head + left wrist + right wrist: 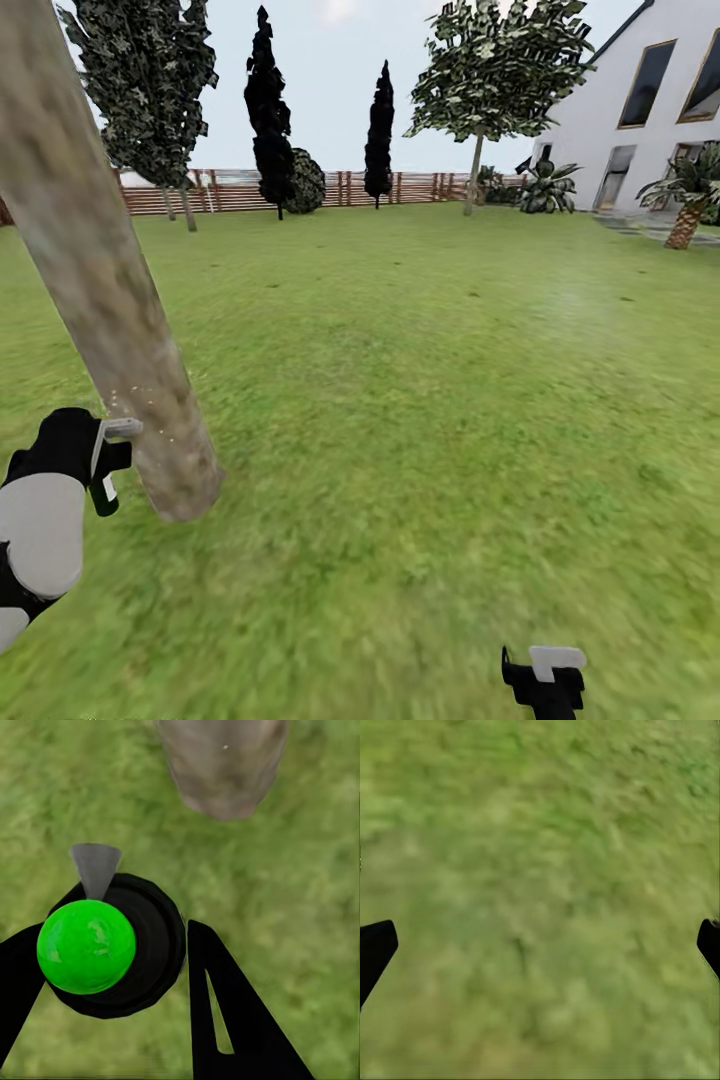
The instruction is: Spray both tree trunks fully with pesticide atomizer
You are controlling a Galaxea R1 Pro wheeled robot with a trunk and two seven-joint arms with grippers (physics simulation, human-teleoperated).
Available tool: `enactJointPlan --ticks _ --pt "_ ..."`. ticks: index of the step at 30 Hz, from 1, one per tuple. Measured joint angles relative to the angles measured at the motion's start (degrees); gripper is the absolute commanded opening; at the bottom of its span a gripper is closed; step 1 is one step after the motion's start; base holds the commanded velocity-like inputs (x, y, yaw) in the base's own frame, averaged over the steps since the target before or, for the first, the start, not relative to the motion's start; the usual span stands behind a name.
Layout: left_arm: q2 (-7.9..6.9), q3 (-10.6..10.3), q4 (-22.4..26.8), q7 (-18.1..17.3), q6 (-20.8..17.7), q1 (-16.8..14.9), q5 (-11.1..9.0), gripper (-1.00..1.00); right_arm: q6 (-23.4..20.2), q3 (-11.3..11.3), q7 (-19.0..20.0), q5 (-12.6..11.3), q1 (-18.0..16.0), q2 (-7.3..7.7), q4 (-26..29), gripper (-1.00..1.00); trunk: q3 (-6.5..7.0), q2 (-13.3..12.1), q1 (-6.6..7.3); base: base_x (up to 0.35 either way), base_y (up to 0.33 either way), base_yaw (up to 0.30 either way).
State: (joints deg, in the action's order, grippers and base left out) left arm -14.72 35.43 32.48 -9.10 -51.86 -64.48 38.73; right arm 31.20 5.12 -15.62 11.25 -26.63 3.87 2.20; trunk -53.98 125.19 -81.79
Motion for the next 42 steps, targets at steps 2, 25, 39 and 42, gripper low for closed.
enactJointPlan --ticks 2,25,39,42 --pt "0.03 -0.05 -0.27 0.05 0.00 0.05 -0.01 -1.00 0.00 0.02 -0.02 0.00 0.00 0.00 0.01 1.00 0.00 0.00 0.00 0.213 -0.217 0.277" --pt "0.65 0.21 0.48 0.22 4.52 8.35 -0.42 -1.00 0.00 -0.01 0.06 0.00 0.00 0.00 0.00 1.00 0.00 0.00 0.00 0.116 -0.137 0.150" --pt "3.58 0.48 0.41 -0.10 7.73 13.66 -1.31 -1.00 0.06 -0.01 0.00 0.08 0.00 0.00 0.00 1.00 0.00 0.00 0.00 0.172 0.000 0.024" --pt "3.98 0.62 0.56 -0.61 8.85 13.67 -1.13 -1.00 0.09 -0.01 -0.02 0.08 0.00 0.00 0.02 1.00 0.00 0.00 0.00 0.000 0.000 0.261"
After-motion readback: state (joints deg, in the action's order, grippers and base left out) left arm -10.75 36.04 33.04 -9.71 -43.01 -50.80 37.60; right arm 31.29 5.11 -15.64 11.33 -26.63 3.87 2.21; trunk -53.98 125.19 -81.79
